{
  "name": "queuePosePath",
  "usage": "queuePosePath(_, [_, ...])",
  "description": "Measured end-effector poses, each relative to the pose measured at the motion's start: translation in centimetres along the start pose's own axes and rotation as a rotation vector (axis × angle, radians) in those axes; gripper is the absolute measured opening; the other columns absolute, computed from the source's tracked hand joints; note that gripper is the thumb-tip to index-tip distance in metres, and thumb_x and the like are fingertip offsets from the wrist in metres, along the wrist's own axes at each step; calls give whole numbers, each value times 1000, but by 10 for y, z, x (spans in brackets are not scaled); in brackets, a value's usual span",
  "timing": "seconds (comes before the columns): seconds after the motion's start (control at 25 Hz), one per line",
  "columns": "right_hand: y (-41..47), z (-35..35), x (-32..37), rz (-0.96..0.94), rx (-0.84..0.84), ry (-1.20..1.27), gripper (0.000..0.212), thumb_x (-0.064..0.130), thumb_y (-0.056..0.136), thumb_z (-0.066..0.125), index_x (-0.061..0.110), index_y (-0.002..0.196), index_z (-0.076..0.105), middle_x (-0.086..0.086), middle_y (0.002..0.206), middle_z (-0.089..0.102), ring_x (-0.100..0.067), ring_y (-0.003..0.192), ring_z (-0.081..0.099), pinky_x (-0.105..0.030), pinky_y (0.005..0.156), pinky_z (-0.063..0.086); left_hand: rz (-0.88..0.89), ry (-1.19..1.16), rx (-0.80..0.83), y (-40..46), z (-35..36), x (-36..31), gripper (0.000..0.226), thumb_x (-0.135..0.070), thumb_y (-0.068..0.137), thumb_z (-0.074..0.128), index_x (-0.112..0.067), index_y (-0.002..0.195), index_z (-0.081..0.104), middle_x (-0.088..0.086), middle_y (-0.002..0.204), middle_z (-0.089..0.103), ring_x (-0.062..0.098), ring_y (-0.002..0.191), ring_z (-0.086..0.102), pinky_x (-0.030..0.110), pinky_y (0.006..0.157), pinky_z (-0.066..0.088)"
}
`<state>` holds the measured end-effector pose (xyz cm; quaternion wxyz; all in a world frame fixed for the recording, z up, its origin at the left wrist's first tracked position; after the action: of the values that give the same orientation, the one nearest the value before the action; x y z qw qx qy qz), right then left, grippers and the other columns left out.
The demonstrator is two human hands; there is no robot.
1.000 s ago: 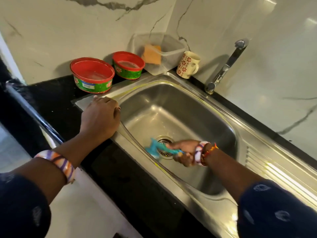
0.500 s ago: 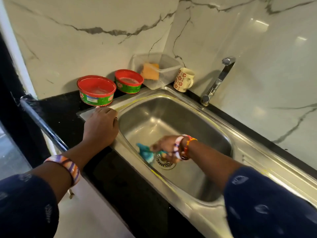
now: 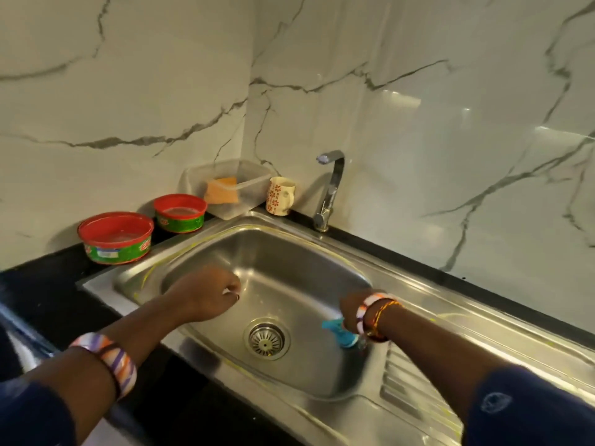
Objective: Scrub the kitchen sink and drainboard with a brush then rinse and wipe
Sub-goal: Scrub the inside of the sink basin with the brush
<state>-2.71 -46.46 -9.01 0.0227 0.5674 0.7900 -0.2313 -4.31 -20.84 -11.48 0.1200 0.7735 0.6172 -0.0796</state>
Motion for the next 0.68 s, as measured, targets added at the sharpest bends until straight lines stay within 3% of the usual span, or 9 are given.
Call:
queuePosePath(0.08, [-4, 0, 5, 12, -137, -62, 33, 31, 87, 57, 10, 112, 63, -9, 117, 65, -28, 112, 60, -34, 90, 49, 11, -20, 51, 6, -7, -8, 13, -25, 87, 57, -22, 87, 70, -8, 88, 64, 11, 87, 60, 26, 81, 46])
queuePosePath(0.16, [-5, -7, 10, 14, -188, -45, 31, 29, 90, 55, 12, 115, 61, -9, 120, 63, -27, 115, 58, -35, 93, 48, 2, -66, 108, 17, -16, -11, 19, -22, 85, 58, -21, 67, 62, -6, 69, 59, 11, 70, 56, 28, 72, 45])
queuePosePath(0.2, [-3, -12, 13, 11, -210, -30, 30, 29, 91, 53, 12, 115, 61, -9, 120, 63, -27, 115, 58, -35, 92, 47, -5, -53, 137, 25, -21, -9, 19, -21, 85, 58, -17, 67, 62, -2, 70, 61, 12, 68, 56, 29, 71, 45])
queuePosePath(0.32, [5, -37, 25, -13, -289, 87, 31, 31, 93, 51, 12, 115, 59, -9, 119, 63, -28, 111, 59, -35, 89, 47, 37, 37, 212, 50, -37, -7, 24, -25, 88, 54, -7, 96, 68, 9, 101, 67, 15, 84, 59, 28, 77, 45])
queuePosePath(0.52, [39, -90, 53, 9, -306, 500, 37, 37, 91, 53, 6, 108, 62, -11, 106, 63, -26, 98, 59, -29, 72, 43, 48, 109, 177, 87, -70, 37, 32, -33, 91, 52, -20, 119, 59, 0, 125, 57, 14, 112, 55, 27, 95, 44])
queuePosePath(0.68, [87, -137, 79, -5, -351, 672, 40, 34, 83, 64, 9, 114, 64, -8, 108, 63, -23, 98, 59, -25, 75, 45, 34, 261, 95, 99, -101, 105, 41, -40, 93, 41, -30, 133, 43, -4, 140, 43, 15, 126, 44, 28, 100, 38])
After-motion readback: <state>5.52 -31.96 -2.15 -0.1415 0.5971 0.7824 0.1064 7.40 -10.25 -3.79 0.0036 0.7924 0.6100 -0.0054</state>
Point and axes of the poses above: each hand's wrist, its own y-axis towards the middle knuckle, its own z-axis out of the palm, x = y × z, the point moved 2 cm from there along y, towards the middle knuckle
